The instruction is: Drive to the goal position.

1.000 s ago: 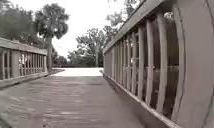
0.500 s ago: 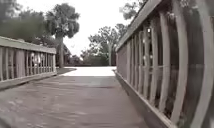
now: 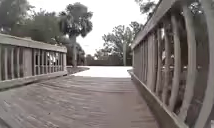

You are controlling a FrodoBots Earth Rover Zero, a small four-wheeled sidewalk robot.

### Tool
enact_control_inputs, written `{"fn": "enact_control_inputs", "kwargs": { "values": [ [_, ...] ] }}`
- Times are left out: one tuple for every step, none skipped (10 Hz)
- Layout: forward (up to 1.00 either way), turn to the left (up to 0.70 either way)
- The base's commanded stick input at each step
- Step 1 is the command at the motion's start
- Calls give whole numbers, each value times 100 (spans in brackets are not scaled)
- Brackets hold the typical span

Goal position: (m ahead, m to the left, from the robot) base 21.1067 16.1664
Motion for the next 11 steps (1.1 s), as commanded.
{"fn": "enact_control_inputs", "kwargs": {
  "values": [
    [85,0],
    [85,0],
    [85,0],
    [85,0],
    [85,0],
    [85,0],
    [85,0],
    [85,0],
    [85,0],
    [85,0],
    [85,0]
  ]
}}
